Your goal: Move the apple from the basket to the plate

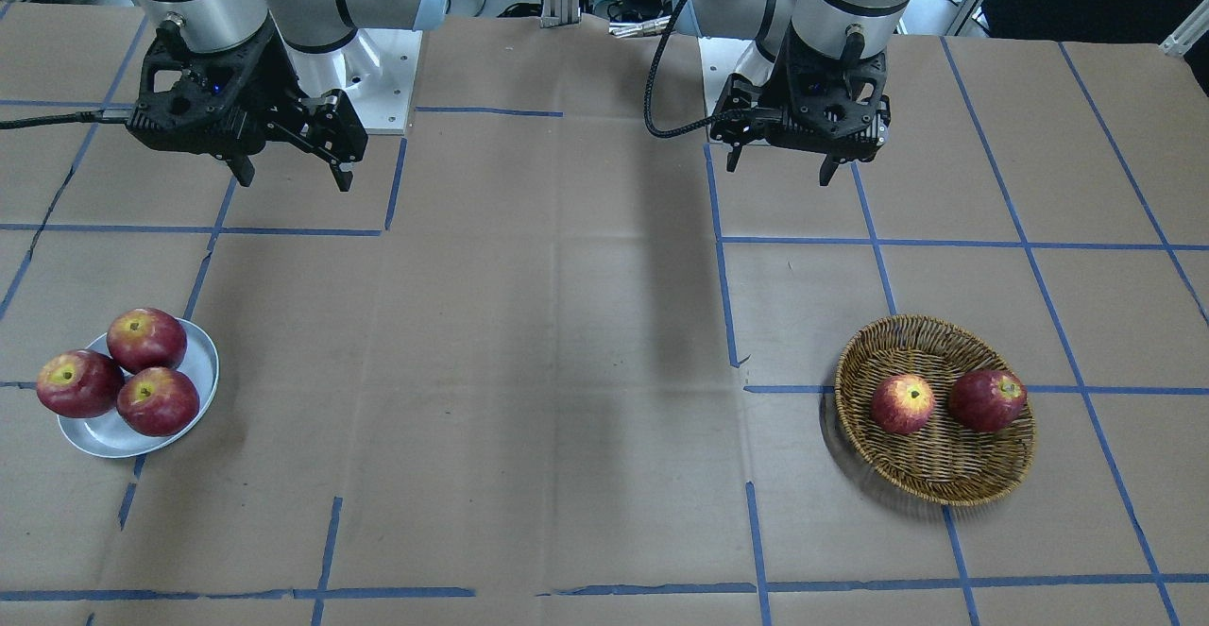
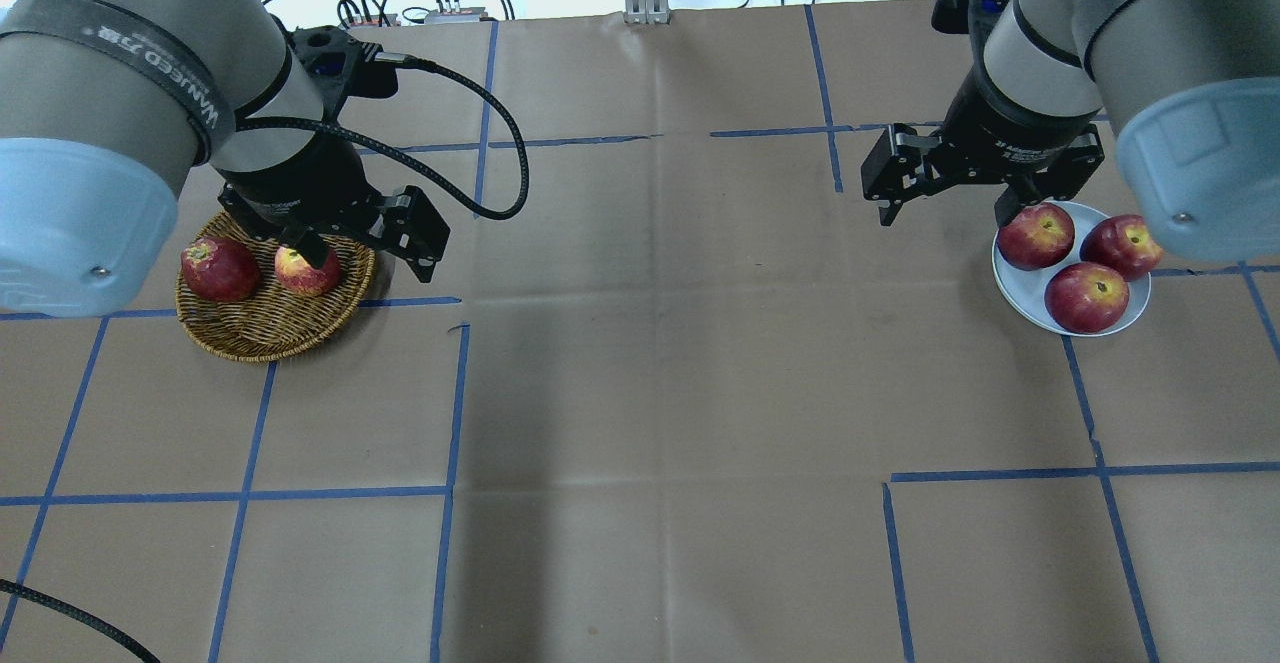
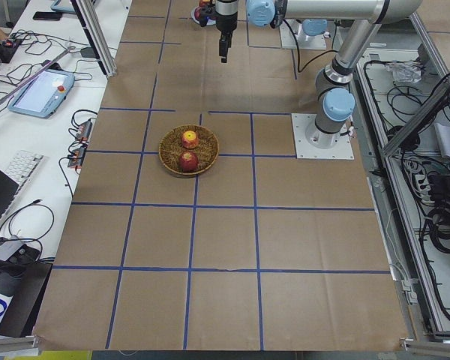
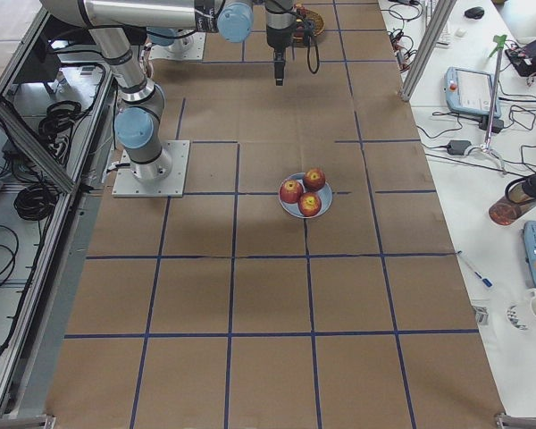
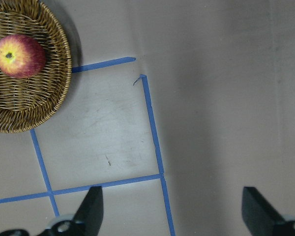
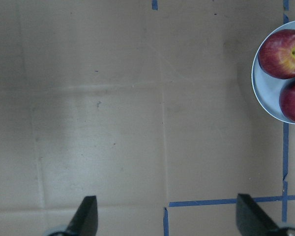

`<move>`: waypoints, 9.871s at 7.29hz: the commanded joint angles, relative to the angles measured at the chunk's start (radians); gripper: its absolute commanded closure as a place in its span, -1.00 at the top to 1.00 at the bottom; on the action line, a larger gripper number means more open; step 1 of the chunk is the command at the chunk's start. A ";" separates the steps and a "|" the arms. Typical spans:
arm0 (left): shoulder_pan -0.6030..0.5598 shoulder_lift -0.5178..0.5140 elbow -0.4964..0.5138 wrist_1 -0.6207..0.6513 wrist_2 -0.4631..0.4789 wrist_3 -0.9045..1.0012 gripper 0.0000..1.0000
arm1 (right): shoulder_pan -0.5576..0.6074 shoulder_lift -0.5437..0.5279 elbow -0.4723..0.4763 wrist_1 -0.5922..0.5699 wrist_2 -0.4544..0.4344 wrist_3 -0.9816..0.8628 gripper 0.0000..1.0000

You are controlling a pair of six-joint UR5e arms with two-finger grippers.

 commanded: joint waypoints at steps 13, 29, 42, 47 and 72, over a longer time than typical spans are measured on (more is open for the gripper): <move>0.035 0.011 -0.081 0.080 0.001 0.037 0.97 | 0.001 0.000 0.000 -0.002 0.000 0.000 1.00; 0.378 -0.509 -0.135 0.683 -0.010 0.640 0.93 | 0.001 0.000 -0.002 0.000 0.000 0.002 1.00; -0.034 -0.372 -0.039 0.521 0.001 -0.032 0.13 | 0.001 0.000 -0.002 0.000 0.000 0.002 1.00; -0.318 -0.576 -0.031 0.762 0.001 -0.368 0.15 | 0.001 0.000 -0.002 0.000 0.000 0.002 1.00; 0.015 0.044 0.037 -0.103 0.024 0.029 0.98 | 0.012 0.047 -0.014 -0.026 0.000 0.017 1.00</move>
